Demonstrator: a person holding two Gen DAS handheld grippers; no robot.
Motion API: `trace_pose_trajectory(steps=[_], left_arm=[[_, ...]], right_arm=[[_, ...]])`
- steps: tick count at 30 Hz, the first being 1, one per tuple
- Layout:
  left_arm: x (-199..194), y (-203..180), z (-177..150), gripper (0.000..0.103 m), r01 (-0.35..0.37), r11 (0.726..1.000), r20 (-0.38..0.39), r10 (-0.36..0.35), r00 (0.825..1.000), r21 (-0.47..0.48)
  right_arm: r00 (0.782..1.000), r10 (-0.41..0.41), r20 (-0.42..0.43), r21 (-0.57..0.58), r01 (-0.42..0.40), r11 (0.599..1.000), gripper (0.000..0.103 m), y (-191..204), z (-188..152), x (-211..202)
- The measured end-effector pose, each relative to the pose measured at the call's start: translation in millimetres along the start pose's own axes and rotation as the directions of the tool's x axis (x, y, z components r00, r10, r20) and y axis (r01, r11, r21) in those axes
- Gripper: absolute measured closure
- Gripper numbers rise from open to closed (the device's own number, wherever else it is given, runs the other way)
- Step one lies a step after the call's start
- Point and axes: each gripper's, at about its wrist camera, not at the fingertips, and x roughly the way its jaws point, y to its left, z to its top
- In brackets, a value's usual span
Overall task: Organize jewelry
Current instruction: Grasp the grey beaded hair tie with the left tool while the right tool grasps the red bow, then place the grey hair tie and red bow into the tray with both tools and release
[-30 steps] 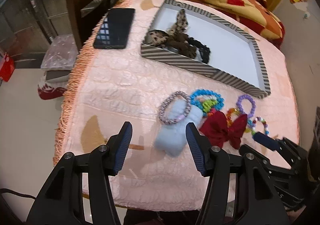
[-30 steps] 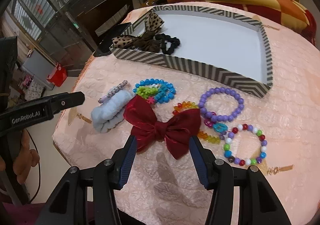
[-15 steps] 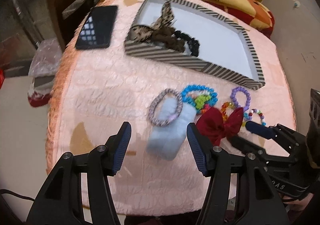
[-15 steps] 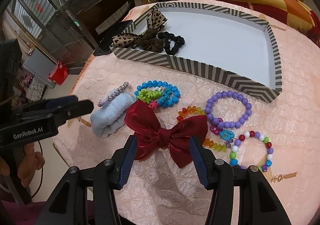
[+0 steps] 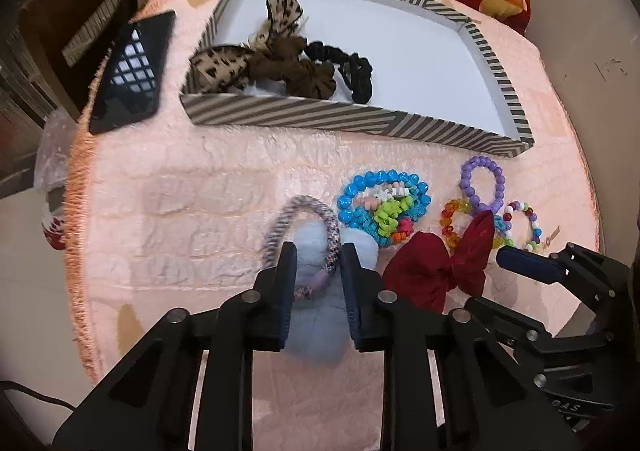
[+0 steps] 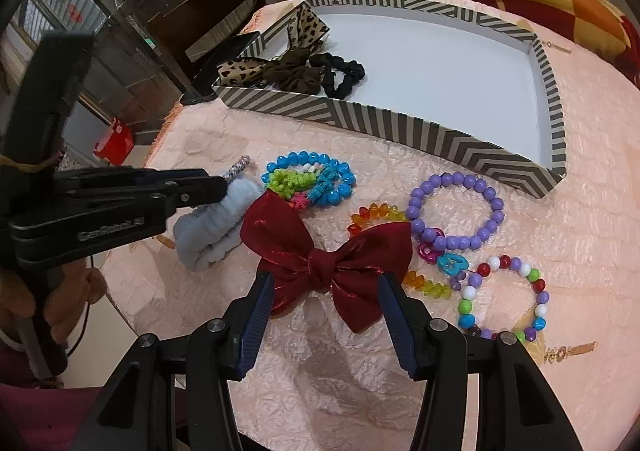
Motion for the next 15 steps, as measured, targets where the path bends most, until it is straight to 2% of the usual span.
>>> trace_pose_trajectory(steps=[3,7,10,15], left_arm=[[1,4,3,0.087,0.021,1.000,-0.002,-0.021,1.000,-0.008],[-5,1,4,0.087,0.013,0.999,0.011,-0.013,1.000,0.029],[-2,2,5,0.086,0.026,0.999,-0.018,-0.026,1.000,0.025],[0,-1,3,0.086,0.018,0.999,-0.012,-0.017,1.000,0.048]], right_arm=[[1.000,0.011,0.005,0.003,-0.011,1.000,0.051,0,1,0],[1.000,0.014,0.014,-0.028,-0.013,1.000,0.051,6,7,1],[1.000,0.016,0.011,-0.049,-0.015,0.999,0.051,11,11,5],[1.000,0.018,-0.004,-0.070,-0.018,0.997,0.051,14,16,16]])
